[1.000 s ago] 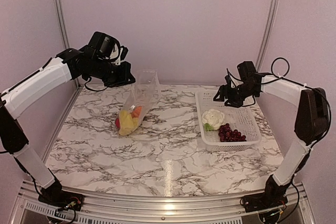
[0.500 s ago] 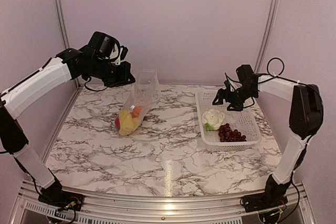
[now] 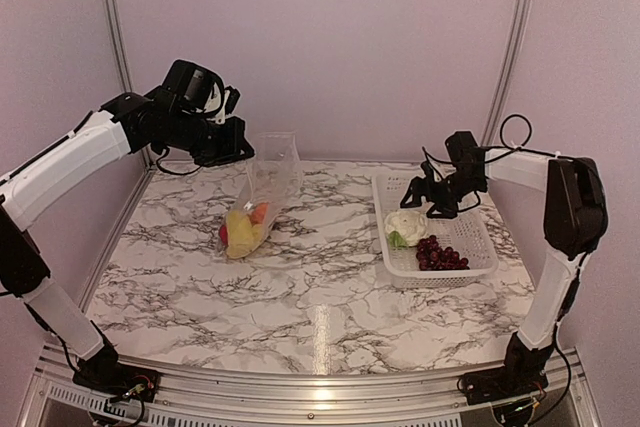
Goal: Place the food in the zip-top bag and seal the zipper
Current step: Pick up the fake vegetable from the bin.
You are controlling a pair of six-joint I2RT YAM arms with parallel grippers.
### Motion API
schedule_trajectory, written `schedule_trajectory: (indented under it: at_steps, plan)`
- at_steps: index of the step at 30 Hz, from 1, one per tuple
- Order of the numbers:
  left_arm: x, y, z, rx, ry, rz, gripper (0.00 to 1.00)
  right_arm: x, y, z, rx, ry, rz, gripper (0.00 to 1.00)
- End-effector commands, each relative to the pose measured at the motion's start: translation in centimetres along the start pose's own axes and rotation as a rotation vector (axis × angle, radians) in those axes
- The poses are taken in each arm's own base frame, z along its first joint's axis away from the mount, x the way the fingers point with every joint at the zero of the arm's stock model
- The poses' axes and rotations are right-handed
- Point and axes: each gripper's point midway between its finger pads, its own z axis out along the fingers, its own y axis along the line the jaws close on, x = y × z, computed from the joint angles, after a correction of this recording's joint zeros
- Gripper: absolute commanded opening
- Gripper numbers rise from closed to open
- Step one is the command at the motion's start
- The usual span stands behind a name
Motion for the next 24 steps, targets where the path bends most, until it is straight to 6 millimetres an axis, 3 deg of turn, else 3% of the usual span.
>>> schedule_trajectory:
  at_steps: [1, 6, 14, 24]
  plan:
    - [0.2, 0.6, -1.0, -0.017, 0.0, -0.003, 0.0, 0.8, -0.5, 1.2, -0.021, 0.024, -0.009, 0.94]
    - [0.2, 0.6, -0.8, -0.018, 0.001, -0.005, 0.0, 1.6, -1.7, 2.2, 0.016, 0.051, 0.01, 0.94]
    - [0.4, 0.8, -0.7, -0.024, 0.004, -0.006, 0.0, -0.4, -1.5, -0.1, 0.077, -0.034, -0.044, 0.94]
    - [0.3, 0.6, -0.7, -0.019, 0.006, -0.01, 0.0, 0.1, -2.8, 1.0, 0.109, -0.007, -0.018, 0.95]
